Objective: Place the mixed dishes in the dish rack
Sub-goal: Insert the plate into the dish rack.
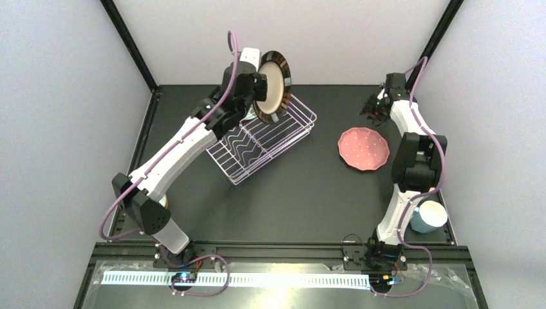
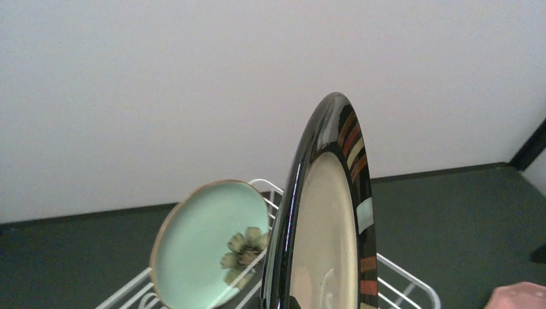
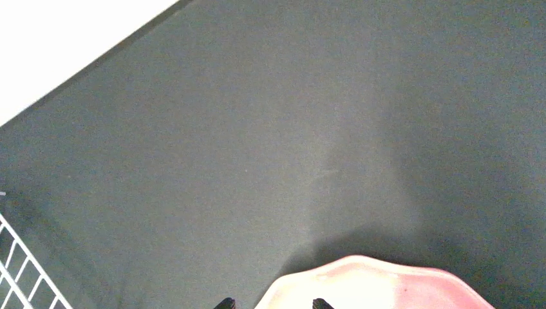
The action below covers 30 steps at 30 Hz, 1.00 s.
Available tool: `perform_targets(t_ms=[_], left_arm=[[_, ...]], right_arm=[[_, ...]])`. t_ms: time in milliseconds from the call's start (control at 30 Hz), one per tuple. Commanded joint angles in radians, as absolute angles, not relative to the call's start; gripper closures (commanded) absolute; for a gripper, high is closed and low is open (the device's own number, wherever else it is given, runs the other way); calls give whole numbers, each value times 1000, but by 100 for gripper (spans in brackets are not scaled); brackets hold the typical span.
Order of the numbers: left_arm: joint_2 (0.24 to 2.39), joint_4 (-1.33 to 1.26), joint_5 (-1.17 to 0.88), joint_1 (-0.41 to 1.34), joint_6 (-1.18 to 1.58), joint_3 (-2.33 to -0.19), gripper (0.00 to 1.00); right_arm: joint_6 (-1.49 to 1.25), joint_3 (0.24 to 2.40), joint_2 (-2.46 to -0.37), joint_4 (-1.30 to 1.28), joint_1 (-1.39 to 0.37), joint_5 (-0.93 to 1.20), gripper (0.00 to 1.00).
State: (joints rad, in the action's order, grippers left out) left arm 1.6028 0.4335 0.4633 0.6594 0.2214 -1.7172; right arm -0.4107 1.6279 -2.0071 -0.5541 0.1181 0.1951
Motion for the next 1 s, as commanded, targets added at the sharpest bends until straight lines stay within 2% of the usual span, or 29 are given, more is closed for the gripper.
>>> perform_targets(t_ms=[0,467,967], left_arm=[[1545,305,488,607,87,-1799,99],[1605,202,379,451,-133,-1772,99],[1713,125,201,402,-310,-1761,99]], right_arm=[[-420,1679,-2003,-535,114,192,31],[-435,1709,-2077,-455,114,189,31],[-443,1694,-2125,-329,111,181,31]])
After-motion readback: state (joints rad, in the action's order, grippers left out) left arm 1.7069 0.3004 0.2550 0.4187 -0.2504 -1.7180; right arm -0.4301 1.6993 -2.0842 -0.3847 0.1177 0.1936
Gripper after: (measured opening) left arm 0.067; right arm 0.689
